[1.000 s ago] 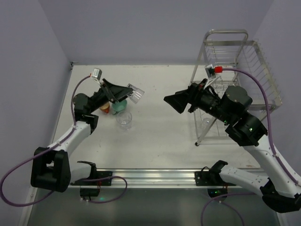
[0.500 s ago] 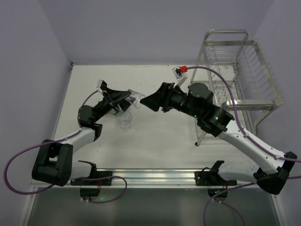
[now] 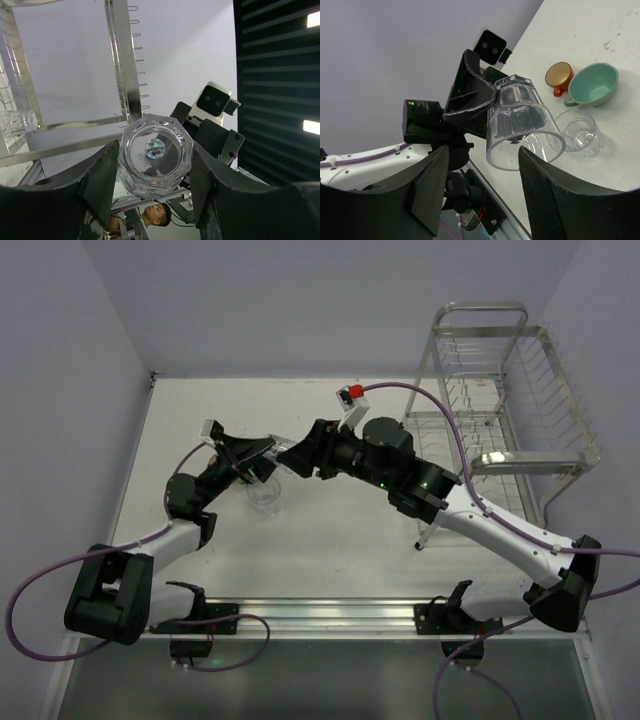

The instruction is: Unload the cups from the dish rack

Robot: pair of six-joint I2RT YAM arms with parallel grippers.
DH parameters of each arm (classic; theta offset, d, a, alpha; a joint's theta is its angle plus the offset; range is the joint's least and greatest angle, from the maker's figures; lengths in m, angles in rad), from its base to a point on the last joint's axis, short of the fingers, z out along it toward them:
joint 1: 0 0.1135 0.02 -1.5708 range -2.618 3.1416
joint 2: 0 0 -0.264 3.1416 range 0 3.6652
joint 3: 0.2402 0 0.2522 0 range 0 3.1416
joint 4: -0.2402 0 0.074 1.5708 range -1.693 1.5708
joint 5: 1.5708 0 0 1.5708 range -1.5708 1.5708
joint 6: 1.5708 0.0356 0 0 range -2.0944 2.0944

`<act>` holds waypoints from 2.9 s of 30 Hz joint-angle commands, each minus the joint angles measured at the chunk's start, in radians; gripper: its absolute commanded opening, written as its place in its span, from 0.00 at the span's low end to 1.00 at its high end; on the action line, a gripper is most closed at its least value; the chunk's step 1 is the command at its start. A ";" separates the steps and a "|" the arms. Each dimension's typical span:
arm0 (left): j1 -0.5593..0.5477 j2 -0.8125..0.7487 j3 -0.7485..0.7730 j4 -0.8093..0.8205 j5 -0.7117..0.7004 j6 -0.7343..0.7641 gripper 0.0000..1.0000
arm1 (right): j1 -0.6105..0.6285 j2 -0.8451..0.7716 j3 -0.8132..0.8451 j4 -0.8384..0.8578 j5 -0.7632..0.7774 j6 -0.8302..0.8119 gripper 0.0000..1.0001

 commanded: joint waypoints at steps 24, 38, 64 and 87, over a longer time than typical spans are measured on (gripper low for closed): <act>-0.027 -0.070 -0.022 0.449 -0.026 -0.156 0.00 | 0.048 0.132 0.141 0.006 0.151 -0.085 0.15; -0.045 -0.092 -0.059 0.437 -0.006 -0.147 0.47 | 0.048 0.192 0.233 -0.044 0.205 -0.125 0.00; 0.203 -0.292 0.214 -0.862 0.181 0.771 1.00 | 0.048 0.187 0.372 -0.276 0.327 -0.212 0.00; 0.374 -0.309 0.547 -1.708 -0.730 1.318 1.00 | 0.139 0.758 1.003 -0.794 0.343 -0.409 0.00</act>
